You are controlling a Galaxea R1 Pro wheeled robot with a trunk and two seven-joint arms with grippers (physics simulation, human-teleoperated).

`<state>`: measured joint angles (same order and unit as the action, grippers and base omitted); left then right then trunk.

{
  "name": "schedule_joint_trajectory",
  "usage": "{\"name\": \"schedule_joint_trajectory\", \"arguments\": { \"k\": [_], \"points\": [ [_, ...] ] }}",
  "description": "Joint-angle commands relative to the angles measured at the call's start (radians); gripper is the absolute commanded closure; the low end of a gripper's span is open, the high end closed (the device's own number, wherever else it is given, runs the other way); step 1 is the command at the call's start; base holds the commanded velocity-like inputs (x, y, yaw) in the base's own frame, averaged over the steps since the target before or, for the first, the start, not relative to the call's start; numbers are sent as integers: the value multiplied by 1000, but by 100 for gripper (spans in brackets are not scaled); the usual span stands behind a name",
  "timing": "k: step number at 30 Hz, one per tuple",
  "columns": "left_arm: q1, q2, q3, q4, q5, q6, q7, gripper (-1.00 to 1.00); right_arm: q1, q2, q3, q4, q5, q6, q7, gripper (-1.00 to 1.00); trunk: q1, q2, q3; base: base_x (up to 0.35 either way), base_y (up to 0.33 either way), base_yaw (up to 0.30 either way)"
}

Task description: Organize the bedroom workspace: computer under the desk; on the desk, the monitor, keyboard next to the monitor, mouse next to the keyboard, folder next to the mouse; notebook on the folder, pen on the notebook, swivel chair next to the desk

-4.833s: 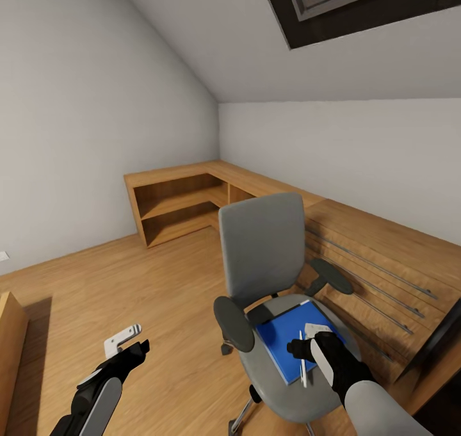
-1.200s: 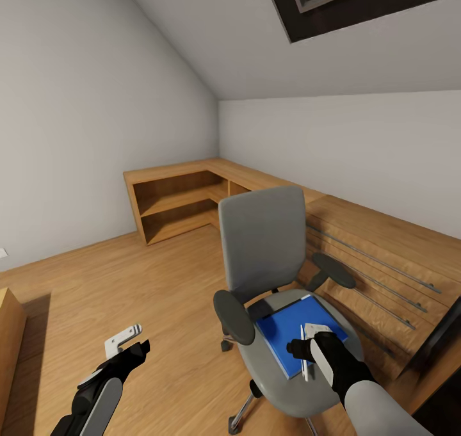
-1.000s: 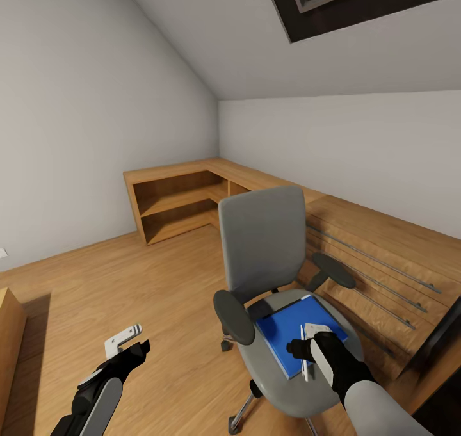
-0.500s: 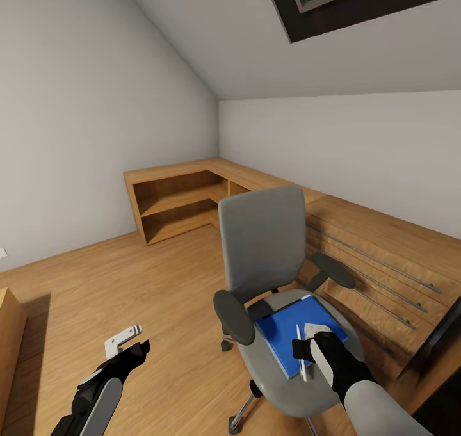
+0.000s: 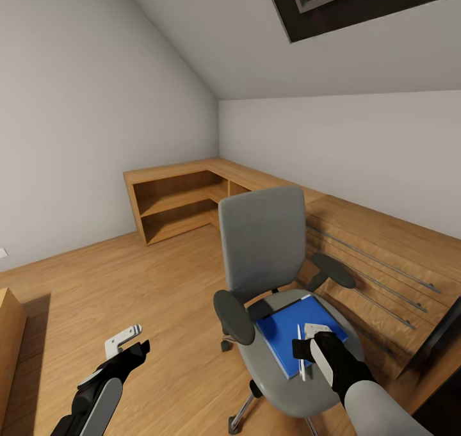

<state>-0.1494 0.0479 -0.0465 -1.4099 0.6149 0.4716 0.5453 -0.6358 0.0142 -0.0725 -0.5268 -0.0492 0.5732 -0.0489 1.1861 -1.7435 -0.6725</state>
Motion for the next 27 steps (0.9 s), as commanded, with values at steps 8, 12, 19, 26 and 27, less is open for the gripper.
{"name": "schedule_joint_trajectory", "arguments": {
  "k": [8,12,19,26,27],
  "points": [
    [-1,1,-3,-1,9,0,9,-100,0,1,-4,-2,-9,4,-6,100,0,-1,-1,0,0,0],
    [-1,1,-3,-1,9,-2,7,-100,0,1,-4,-2,-9,4,-6,100,-15,27,12,0,0,0],
    [0,3,-3,-1,9,-2,8,-100,1,1,-5,-3,-11,4,-6,100,-42,76,33,0,0,0],
    [0,3,-3,10,7,-2,9,-100,1,0,-8,-18,-12,5,-6,100,-69,125,55,0,0,0],
    [0,3,-3,12,7,-2,9,-100,1,0,-9,-25,-12,5,-6,100,-73,132,59,0,0,0]
  ]
}}
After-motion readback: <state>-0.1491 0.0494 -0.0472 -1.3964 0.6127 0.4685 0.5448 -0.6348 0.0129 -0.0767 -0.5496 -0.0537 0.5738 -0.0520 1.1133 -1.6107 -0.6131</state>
